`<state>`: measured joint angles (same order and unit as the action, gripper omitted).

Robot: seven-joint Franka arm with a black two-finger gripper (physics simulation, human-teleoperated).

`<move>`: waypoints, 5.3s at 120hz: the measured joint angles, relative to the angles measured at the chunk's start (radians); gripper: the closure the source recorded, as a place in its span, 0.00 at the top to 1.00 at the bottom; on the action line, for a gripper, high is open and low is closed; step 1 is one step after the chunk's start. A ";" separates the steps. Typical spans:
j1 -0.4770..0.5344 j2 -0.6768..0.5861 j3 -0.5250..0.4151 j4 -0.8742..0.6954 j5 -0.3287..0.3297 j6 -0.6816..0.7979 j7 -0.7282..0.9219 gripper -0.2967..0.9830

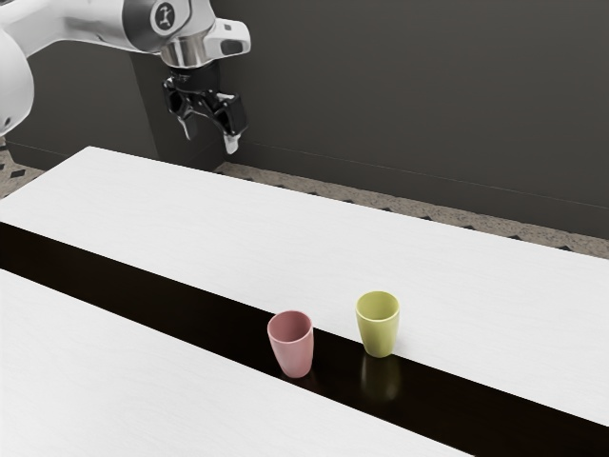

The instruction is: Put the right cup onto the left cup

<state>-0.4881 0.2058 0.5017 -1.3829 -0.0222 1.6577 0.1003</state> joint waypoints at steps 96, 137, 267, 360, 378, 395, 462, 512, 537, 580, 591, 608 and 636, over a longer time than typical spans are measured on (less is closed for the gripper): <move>0.176 0.558 -0.353 0.338 -0.058 0.174 -0.215 0.76; 0.099 0.623 -0.485 0.395 -0.058 0.212 -0.315 0.75; 0.064 0.446 -0.529 0.080 -0.056 0.265 -0.467 0.72; 0.063 0.484 -0.530 0.059 -0.062 0.305 -0.522 0.25; 0.063 0.480 -0.523 0.051 -0.065 0.305 -0.528 0.19; 0.064 0.476 -0.502 0.025 -0.064 0.304 -0.533 0.18; 0.072 0.315 -0.490 -0.044 -0.035 0.267 -0.563 0.16; 0.147 0.071 -0.488 -0.339 0.017 0.184 -0.609 0.16; 0.143 0.074 -0.488 -0.340 0.018 0.186 -0.627 0.16; 0.134 0.068 -0.489 -0.379 0.019 0.204 -0.653 0.16; 0.133 0.069 -0.488 -0.381 0.029 0.227 -0.659 0.16; 0.128 0.069 -0.488 -0.382 0.036 0.260 -0.666 0.16; 0.129 0.068 -0.488 -0.403 0.038 0.287 -0.679 0.16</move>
<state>-0.3586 0.2735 0.0132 -1.7859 0.0159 1.9442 -0.5784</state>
